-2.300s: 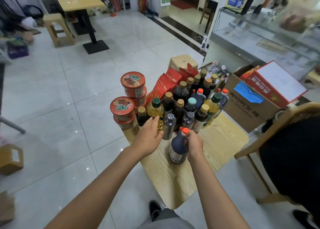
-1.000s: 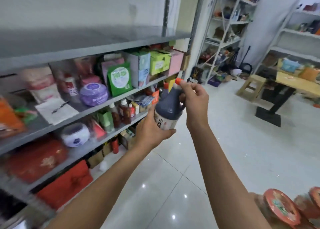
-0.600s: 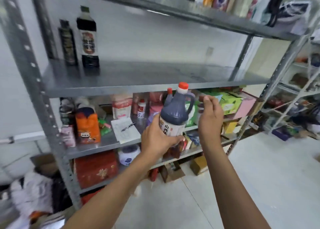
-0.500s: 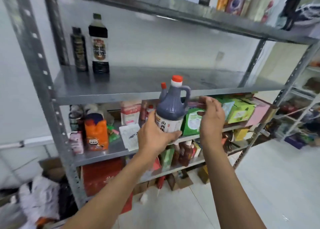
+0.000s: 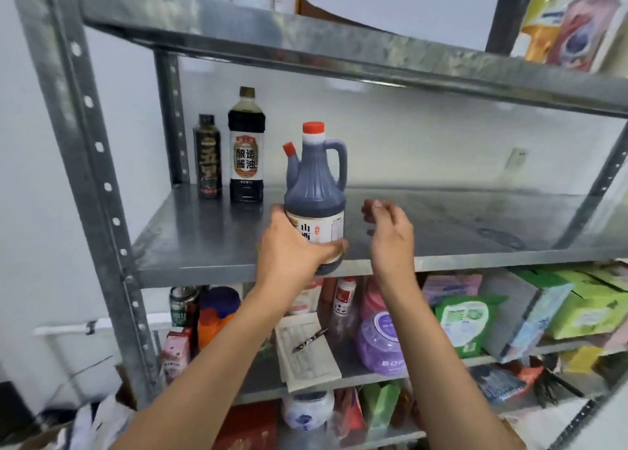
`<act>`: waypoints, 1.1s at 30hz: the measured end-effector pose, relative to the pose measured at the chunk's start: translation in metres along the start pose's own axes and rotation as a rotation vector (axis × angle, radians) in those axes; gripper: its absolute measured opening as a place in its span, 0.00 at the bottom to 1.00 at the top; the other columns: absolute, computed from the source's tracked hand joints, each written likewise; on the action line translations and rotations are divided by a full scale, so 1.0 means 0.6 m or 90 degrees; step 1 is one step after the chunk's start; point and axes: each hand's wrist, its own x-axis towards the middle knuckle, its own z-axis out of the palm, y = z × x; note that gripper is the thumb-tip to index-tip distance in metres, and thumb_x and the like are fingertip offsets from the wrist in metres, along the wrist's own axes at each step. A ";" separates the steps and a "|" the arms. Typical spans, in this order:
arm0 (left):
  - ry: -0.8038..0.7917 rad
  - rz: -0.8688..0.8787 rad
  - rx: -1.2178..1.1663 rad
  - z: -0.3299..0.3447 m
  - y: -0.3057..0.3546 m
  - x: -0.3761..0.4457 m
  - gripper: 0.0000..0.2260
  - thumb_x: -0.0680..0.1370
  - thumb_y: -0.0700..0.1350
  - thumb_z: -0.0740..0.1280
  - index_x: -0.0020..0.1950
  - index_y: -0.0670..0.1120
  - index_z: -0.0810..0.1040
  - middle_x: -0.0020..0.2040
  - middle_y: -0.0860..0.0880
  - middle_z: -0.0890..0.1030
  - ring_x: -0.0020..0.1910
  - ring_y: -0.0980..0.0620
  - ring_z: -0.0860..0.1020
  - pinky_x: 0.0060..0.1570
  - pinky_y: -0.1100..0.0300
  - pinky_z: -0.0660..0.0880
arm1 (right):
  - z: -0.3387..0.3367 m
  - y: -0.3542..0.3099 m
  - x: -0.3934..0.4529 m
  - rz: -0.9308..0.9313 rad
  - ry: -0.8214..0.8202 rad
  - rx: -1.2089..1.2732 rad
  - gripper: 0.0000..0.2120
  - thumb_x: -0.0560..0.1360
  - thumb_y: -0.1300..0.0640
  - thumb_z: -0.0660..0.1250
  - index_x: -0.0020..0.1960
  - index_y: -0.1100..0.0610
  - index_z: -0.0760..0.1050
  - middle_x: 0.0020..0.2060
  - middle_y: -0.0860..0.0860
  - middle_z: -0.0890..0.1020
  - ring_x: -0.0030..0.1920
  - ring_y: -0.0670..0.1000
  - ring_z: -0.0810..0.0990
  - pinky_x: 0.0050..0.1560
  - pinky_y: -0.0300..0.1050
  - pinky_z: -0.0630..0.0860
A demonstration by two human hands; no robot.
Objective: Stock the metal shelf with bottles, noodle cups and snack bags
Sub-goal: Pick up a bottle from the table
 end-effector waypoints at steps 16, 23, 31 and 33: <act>0.113 -0.111 0.110 0.137 -0.053 0.310 0.40 0.57 0.53 0.84 0.60 0.46 0.66 0.58 0.47 0.80 0.56 0.45 0.80 0.53 0.55 0.77 | 0.121 0.098 0.283 0.045 -0.194 -0.124 0.07 0.80 0.55 0.60 0.54 0.57 0.74 0.48 0.51 0.79 0.50 0.53 0.77 0.48 0.42 0.66; 0.143 -0.130 0.128 0.165 -0.086 0.379 0.38 0.58 0.51 0.84 0.57 0.45 0.64 0.58 0.46 0.79 0.56 0.45 0.79 0.47 0.60 0.71 | 0.171 0.113 0.342 0.073 -0.331 -0.251 0.21 0.78 0.60 0.59 0.70 0.59 0.64 0.60 0.57 0.78 0.61 0.59 0.76 0.54 0.45 0.71; 0.138 -0.113 0.173 0.192 -0.112 0.446 0.45 0.59 0.52 0.84 0.67 0.42 0.63 0.63 0.43 0.76 0.63 0.42 0.76 0.59 0.54 0.73 | 0.187 0.121 0.365 0.085 -0.368 -0.310 0.24 0.75 0.66 0.56 0.72 0.61 0.61 0.64 0.61 0.75 0.63 0.63 0.75 0.60 0.52 0.74; 0.131 -0.121 0.181 0.195 -0.118 0.458 0.47 0.58 0.52 0.84 0.67 0.42 0.62 0.65 0.43 0.75 0.65 0.43 0.74 0.61 0.54 0.72 | 0.182 0.129 0.366 0.087 -0.368 -0.324 0.23 0.76 0.66 0.55 0.71 0.61 0.61 0.63 0.62 0.75 0.62 0.63 0.75 0.60 0.53 0.75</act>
